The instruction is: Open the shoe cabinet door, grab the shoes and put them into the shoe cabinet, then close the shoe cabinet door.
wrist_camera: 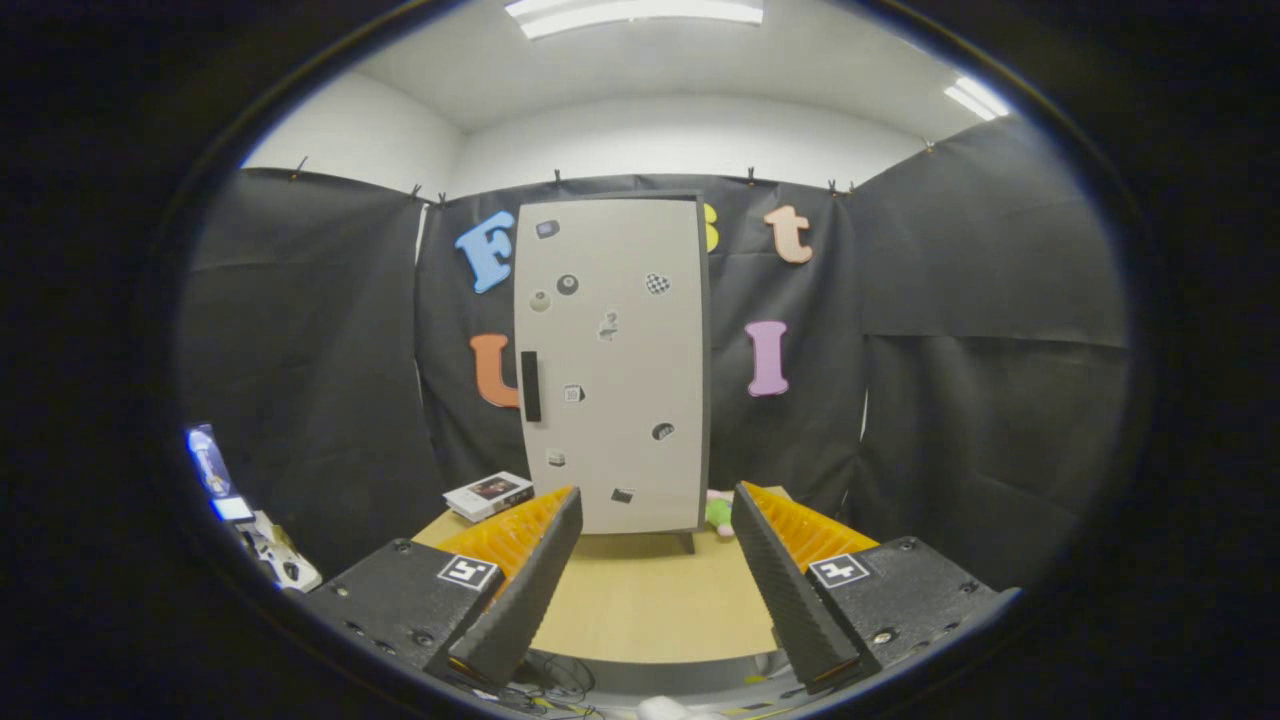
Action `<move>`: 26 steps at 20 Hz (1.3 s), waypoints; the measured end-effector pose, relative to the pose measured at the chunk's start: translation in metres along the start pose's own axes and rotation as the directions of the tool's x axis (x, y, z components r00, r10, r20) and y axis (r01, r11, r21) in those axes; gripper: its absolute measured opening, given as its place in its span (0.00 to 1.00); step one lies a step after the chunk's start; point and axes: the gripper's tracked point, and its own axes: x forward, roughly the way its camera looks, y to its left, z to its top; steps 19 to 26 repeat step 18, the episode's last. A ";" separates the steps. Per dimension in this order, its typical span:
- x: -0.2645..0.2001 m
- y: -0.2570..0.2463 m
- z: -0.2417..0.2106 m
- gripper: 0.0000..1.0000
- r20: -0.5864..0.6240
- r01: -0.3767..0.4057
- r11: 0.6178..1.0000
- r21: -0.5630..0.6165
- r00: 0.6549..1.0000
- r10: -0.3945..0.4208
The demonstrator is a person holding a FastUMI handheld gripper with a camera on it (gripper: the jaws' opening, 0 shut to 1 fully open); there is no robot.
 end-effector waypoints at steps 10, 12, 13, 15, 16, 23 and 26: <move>-0.002 0.000 0.003 0.98 0.010 -0.001 1.000 -0.010 1.000 0.001; -0.003 -0.001 0.004 0.98 0.013 0.000 1.000 -0.011 1.000 0.000; -0.004 -0.001 0.004 0.98 0.013 -0.001 1.000 -0.010 1.000 0.001; -0.006 -0.010 0.002 0.98 0.011 -0.002 1.000 -0.011 1.000 0.003; -0.007 -0.009 0.002 0.98 0.013 -0.004 1.000 -0.013 1.000 0.004; -0.008 -0.008 0.003 0.98 0.013 -0.006 1.000 -0.017 1.000 0.006; -0.008 -0.008 0.003 0.98 0.013 -0.006 1.000 -0.017 1.000 0.006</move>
